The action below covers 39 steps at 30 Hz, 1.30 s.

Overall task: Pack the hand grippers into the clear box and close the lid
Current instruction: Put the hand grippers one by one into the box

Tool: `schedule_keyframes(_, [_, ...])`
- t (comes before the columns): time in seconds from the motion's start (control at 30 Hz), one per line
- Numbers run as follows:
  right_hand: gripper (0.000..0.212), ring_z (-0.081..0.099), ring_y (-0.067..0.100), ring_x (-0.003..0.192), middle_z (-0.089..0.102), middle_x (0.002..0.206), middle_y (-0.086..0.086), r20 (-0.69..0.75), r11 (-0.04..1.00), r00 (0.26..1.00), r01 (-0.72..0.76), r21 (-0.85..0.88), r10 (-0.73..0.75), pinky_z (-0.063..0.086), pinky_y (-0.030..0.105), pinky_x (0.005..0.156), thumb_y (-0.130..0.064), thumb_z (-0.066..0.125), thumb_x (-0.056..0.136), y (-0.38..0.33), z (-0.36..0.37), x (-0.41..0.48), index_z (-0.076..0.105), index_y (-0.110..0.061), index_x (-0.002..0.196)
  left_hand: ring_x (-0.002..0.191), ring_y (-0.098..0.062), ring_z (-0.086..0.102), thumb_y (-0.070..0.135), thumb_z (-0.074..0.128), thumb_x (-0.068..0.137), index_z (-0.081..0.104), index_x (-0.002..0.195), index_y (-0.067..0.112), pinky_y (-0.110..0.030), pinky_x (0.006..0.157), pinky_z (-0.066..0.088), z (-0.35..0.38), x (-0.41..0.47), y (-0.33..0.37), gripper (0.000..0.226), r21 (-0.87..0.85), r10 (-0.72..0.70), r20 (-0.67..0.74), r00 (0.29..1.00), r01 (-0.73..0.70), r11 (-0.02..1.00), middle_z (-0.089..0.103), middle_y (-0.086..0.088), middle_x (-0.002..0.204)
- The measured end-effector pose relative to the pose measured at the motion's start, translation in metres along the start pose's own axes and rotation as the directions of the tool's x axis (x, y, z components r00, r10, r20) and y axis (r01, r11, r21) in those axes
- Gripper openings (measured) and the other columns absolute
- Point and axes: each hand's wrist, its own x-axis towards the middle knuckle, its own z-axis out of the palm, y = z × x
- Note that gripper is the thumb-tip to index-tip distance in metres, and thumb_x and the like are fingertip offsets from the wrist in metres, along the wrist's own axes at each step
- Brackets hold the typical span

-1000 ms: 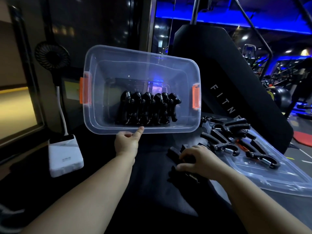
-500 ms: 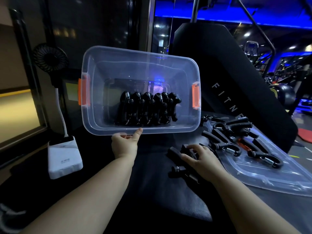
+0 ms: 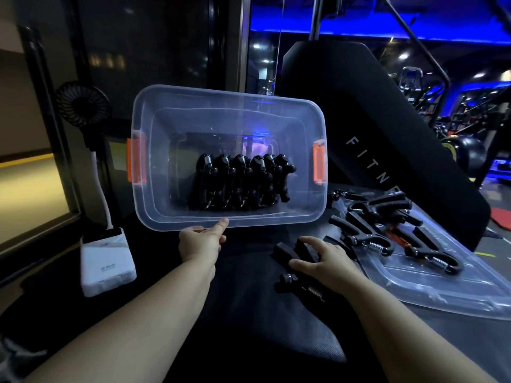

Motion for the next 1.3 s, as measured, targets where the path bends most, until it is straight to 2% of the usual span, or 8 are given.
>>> schedule_keyframes(0.27, [0.078, 0.049, 0.021, 0.12, 0.053, 0.131, 0.002, -0.047, 0.996, 0.996, -0.075, -0.058, 0.072, 0.043, 0.032, 0.094, -0.053, 0.067, 0.072, -0.013, 0.0, -0.002, 0.036, -0.038, 0.141, 0.063, -0.013, 0.058, 0.021, 0.08, 0.077, 0.042, 0.121, 0.007, -0.021, 0.057, 0.046, -0.001, -0.007, -0.002, 0.059, -0.041, 0.036, -0.04, 0.999, -0.038, 0.998, 0.065, -0.007, 0.074])
schedule_keyframes(0.4, [0.091, 0.051, 0.021, 0.119, 0.052, 0.133, 0.003, -0.054, 0.994, 0.993, -0.104, -0.025, 0.103, 0.044, 0.031, 0.091, -0.048, 0.07, 0.068, -0.017, -0.002, -0.005, 0.028, -0.029, 0.147, 0.062, -0.013, 0.058, 0.019, 0.079, 0.078, 0.04, 0.115, 0.012, -0.02, 0.055, 0.044, 0.0, -0.008, -0.002, 0.054, -0.044, 0.044, -0.036, 0.998, -0.046, 0.998, 0.066, -0.009, 0.079])
schedule_keyframes(0.57, [0.088, 0.049, 0.005, 0.08, 0.049, 0.09, -0.016, -0.078, 0.979, 0.991, -0.09, 0.185, 0.106, 0.039, 0.022, 0.073, -0.032, 0.076, 0.07, -0.018, -0.008, -0.008, 0.031, -0.021, 0.144, 0.063, -0.012, 0.06, 0.018, 0.077, 0.08, 0.039, 0.11, 0.013, -0.021, 0.057, 0.047, -0.001, -0.008, -0.002, 0.049, -0.037, 0.053, -0.042, 0.998, -0.054, 0.998, 0.065, -0.006, 0.075])
schedule_keyframes(0.8, [0.083, 0.061, 0.002, 0.086, 0.064, 0.098, -0.013, -0.153, 0.927, 0.984, -0.032, 0.374, 0.096, 0.045, 0.018, 0.071, -0.028, 0.083, 0.061, -0.013, -0.006, -0.009, 0.044, -0.026, 0.135, 0.066, -0.011, 0.063, 0.015, 0.076, 0.081, 0.038, 0.109, 0.011, -0.02, 0.054, 0.046, 0.0, -0.008, -0.003, 0.048, -0.064, 0.068, -0.033, 0.997, -0.07, 0.995, 0.065, -0.005, 0.079])
schedule_keyframes(0.93, [0.082, 0.058, -0.003, 0.085, 0.058, 0.097, -0.021, -0.223, 0.906, 0.973, 0.036, 0.422, 0.065, 0.045, 0.017, 0.071, -0.028, 0.082, 0.064, -0.017, -0.006, -0.009, 0.04, -0.03, 0.134, 0.063, -0.01, 0.061, 0.015, 0.076, 0.081, 0.038, 0.109, 0.011, -0.019, 0.053, 0.045, 0.0, -0.009, -0.003, 0.047, -0.058, 0.076, -0.033, 0.997, -0.078, 0.995, 0.064, -0.004, 0.077])
schedule_keyframes(1.03, [0.081, 0.057, -0.001, 0.088, 0.055, 0.099, -0.021, -0.331, 0.912, 0.943, 0.122, 0.392, 0.016, 0.039, 0.014, 0.068, -0.027, 0.08, 0.069, -0.023, -0.006, -0.008, 0.034, -0.033, 0.135, 0.062, -0.011, 0.06, 0.017, 0.076, 0.081, 0.039, 0.109, 0.011, -0.02, 0.055, 0.046, -0.001, -0.008, -0.002, 0.047, -0.051, 0.078, -0.034, 0.996, -0.08, 0.996, 0.063, -0.004, 0.074])
schedule_keyframes(1.13, [0.093, 0.059, 0.017, 0.102, 0.058, 0.118, -0.009, -0.417, 0.923, 0.908, 0.188, 0.336, -0.033, 0.045, 0.029, 0.083, -0.029, 0.08, 0.068, -0.028, -0.007, -0.004, 0.024, -0.036, 0.141, 0.06, -0.011, 0.057, 0.019, 0.077, 0.08, 0.039, 0.11, 0.01, -0.02, 0.057, 0.046, -0.001, -0.007, -0.004, 0.049, -0.048, 0.086, -0.028, 0.996, -0.087, 0.995, 0.063, -0.005, 0.071])
schedule_keyframes(1.3, [0.102, 0.06, 0.026, 0.107, 0.051, 0.137, -0.007, -0.42, 0.957, 0.898, 0.224, 0.184, -0.13, 0.045, 0.032, 0.08, -0.032, 0.082, 0.07, -0.034, -0.005, 0.001, 0.013, -0.04, 0.144, 0.06, -0.012, 0.056, 0.018, 0.077, 0.08, 0.039, 0.111, 0.009, -0.02, 0.056, 0.045, 0.0, -0.004, -0.006, 0.05, -0.058, 0.09, -0.021, 0.996, -0.091, 0.994, 0.063, -0.005, 0.072])
